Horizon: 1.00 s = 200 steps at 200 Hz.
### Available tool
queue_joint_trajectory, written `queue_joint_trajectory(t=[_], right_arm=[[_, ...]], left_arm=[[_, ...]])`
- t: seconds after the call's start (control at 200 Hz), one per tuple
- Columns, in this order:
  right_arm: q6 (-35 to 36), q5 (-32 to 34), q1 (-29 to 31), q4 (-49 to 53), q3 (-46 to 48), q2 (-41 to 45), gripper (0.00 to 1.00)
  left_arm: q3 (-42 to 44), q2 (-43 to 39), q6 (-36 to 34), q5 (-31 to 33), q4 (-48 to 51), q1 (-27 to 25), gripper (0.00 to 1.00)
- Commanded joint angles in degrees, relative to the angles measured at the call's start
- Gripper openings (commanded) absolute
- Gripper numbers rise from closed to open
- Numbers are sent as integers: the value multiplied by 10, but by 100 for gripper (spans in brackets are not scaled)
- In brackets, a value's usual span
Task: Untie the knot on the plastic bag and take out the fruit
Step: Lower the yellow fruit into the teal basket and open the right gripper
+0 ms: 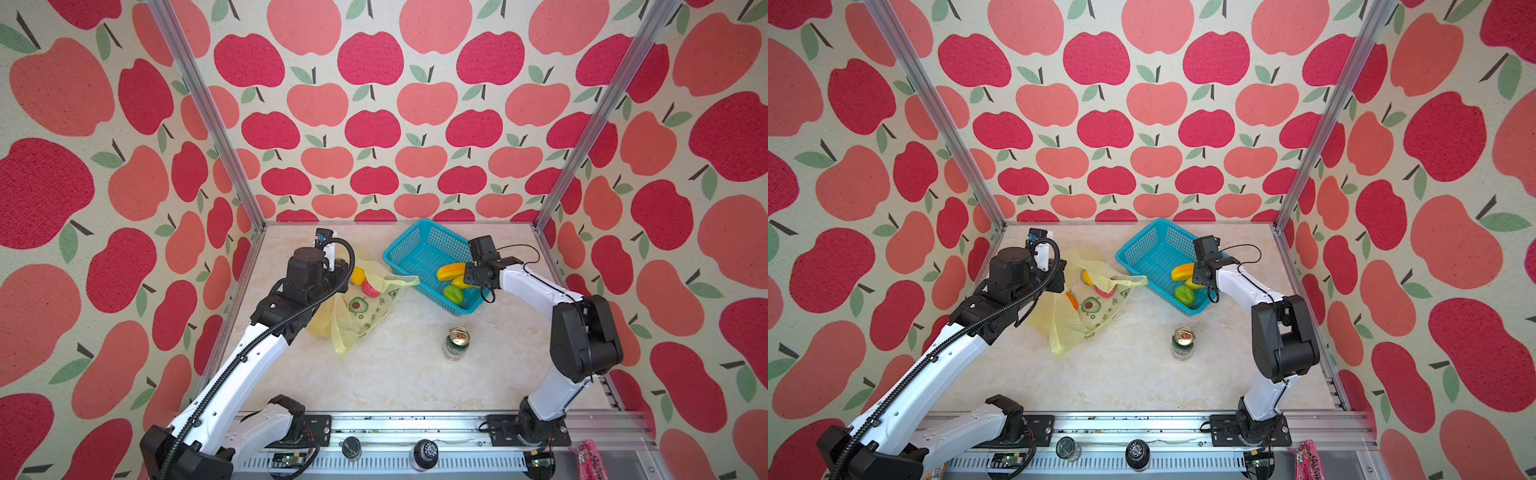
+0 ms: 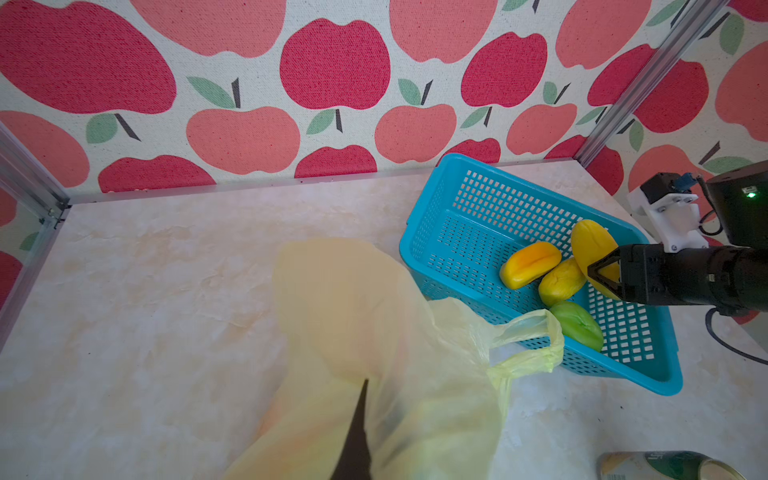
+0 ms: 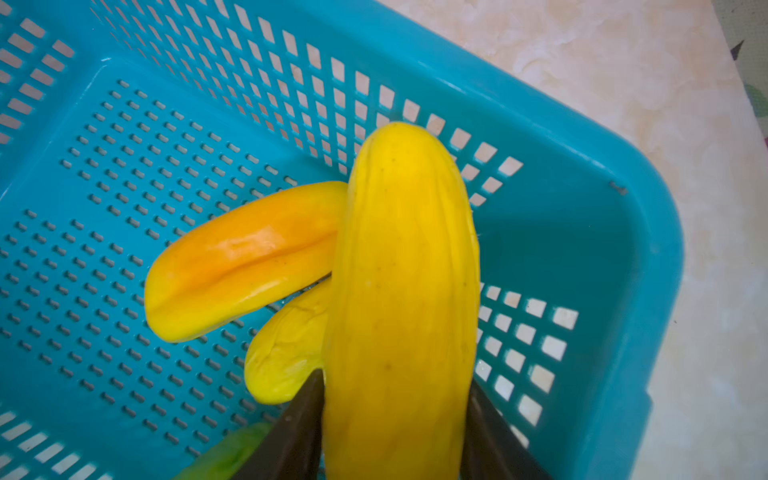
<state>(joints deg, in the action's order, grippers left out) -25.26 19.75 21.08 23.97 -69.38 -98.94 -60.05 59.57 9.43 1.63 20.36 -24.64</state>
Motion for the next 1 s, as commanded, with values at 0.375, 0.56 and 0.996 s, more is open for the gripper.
queue_joint_trajectory(t=[0.375, 0.56, 0.996], right_arm=[[14, -96, 2, -1, -41, -51, 45], [15, -77, 0, 32, -79, -94, 52], [40, -53, 3, 17, -77, -89, 73]], left_arm=[[-8, -17, -7, -3, -4, -1, 0], [-8, -17, -7, -3, -5, -1, 0], [-7, -24, -7, -5, -3, -1, 0]])
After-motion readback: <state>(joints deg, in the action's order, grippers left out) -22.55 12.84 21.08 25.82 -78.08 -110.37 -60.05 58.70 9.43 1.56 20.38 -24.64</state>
